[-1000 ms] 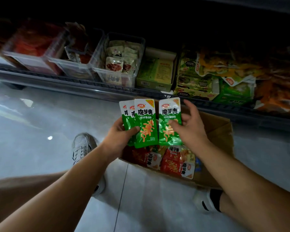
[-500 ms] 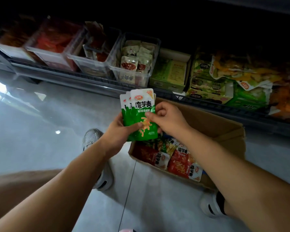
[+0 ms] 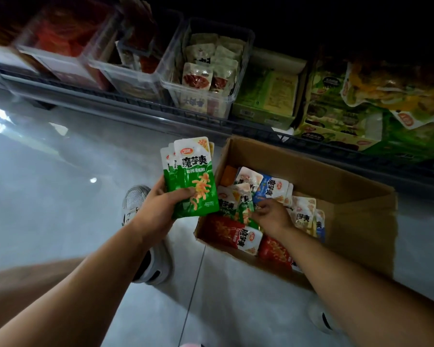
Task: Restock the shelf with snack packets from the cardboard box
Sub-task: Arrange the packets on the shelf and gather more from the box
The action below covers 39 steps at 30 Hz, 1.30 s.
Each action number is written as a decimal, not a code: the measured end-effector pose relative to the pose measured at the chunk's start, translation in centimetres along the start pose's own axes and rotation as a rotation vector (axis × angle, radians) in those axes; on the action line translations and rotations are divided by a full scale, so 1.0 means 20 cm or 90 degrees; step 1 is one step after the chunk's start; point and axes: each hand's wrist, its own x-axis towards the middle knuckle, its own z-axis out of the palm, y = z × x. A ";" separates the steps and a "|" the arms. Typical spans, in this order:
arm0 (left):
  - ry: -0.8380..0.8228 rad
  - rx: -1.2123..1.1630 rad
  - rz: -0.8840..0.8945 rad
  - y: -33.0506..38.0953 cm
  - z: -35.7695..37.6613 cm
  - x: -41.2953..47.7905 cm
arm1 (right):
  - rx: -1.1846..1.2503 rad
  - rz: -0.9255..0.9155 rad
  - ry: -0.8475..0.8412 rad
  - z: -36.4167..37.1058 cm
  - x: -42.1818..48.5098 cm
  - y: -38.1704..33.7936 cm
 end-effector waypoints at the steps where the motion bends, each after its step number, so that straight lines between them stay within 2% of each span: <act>1: -0.002 0.002 -0.002 0.01 0.01 0.00 | 0.018 -0.013 0.016 0.02 0.01 0.00; 5: 0.001 0.008 0.001 0.02 0.03 -0.01 | -0.016 -0.094 0.040 0.07 0.01 0.02; 10: 0.000 0.008 -0.003 0.03 0.04 -0.02 | -0.015 -0.168 0.081 -0.06 -0.05 -0.05; 12: 0.002 0.014 -0.011 0.03 0.04 -0.03 | -0.020 -0.187 0.122 -0.15 -0.11 -0.13; 16: 0.024 0.028 -0.021 0.03 0.04 -0.02 | -0.006 -0.320 0.198 -0.25 -0.28 -0.40; 19: 0.014 0.039 -0.017 0.02 0.04 -0.03 | 0.067 -0.372 0.160 -0.21 -0.40 -0.59; 23: -0.018 0.032 -0.025 0.02 0.03 -0.06 | 0.057 -0.341 0.036 -0.08 -0.42 -0.66; 26: -0.026 0.006 -0.029 0.01 0.01 -0.06 | -0.014 -0.350 0.024 0.00 -0.38 -0.64; 32: -0.025 0.025 -0.028 0.03 0.01 -0.05 | 0.015 -0.356 -0.023 0.05 -0.34 -0.66; 34: -0.003 0.022 -0.020 0.03 0.01 -0.04 | 0.069 -0.317 -0.052 0.02 -0.33 -0.66; 36: 0.014 0.005 -0.014 0.02 0.00 -0.02 | 0.066 -0.272 -0.024 -0.02 -0.26 -0.60; 37: 0.021 -0.006 -0.014 0.02 -0.01 -0.02 | 0.025 -0.256 0.006 -0.05 -0.20 -0.55; 39: 0.027 -0.026 -0.013 0.02 -0.02 -0.01 | -0.052 -0.219 0.000 -0.09 -0.12 -0.41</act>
